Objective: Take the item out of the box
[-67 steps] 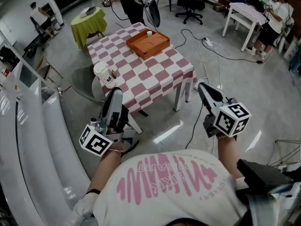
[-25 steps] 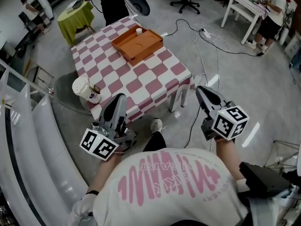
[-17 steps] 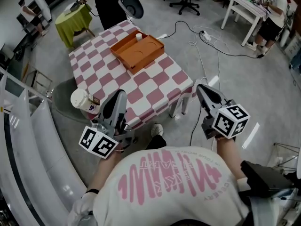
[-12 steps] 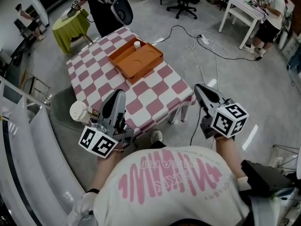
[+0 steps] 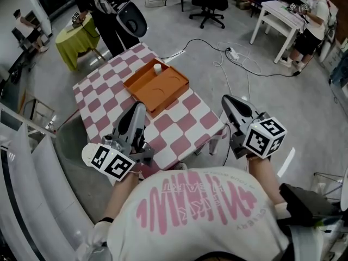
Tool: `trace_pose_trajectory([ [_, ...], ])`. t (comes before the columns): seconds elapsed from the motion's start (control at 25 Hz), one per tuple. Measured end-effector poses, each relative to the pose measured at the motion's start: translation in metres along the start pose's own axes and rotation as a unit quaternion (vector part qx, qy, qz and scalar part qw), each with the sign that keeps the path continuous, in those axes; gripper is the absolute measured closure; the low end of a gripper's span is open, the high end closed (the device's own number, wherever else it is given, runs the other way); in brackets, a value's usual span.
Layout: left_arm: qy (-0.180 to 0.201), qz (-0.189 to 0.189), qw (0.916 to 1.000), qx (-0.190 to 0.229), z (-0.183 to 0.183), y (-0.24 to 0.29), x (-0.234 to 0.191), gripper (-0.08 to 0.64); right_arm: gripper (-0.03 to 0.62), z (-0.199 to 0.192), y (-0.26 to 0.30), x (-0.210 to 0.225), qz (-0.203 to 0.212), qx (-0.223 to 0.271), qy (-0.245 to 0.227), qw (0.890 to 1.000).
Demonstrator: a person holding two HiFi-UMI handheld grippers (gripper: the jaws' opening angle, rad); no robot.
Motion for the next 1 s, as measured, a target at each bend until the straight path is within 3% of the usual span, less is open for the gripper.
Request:
trace_pose_trajectory([
  [0.36,-0.044,0.028,0.9981,-0.032,0.003,0.027,-0.051,0.552,0.586,0.012,0.047,0.007,0.022,-0.005,0.004,1.0],
  [0.52,-0.043,0.037,0.9972,-0.047,-0.001,0.027,-0.063,0.552,0.586,0.006,0.062,0.007,0.036,-0.009,0.015,0.999],
  [0.68,-0.038,0.032,0.9974,-0.053,-0.002,0.029,-0.073,0.552,0.586,0.0,0.078,0.003,0.056,-0.015,0.02,0.998],
  [1.0,-0.064,0.039,0.995,-0.065,-0.01,0.029,-0.108,0.552,0.587,-0.008,0.128,-0.013,0.117,-0.026,0.013,0.993],
])
Point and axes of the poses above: the fingertips, and each gripper's own axes: y forward along the fingers, x to its right, z out of its top, the point moved 7 cm from there along -y, backward along the fingers, and after that the axes turned 4 degrees about -z, right-handed, at the moved point
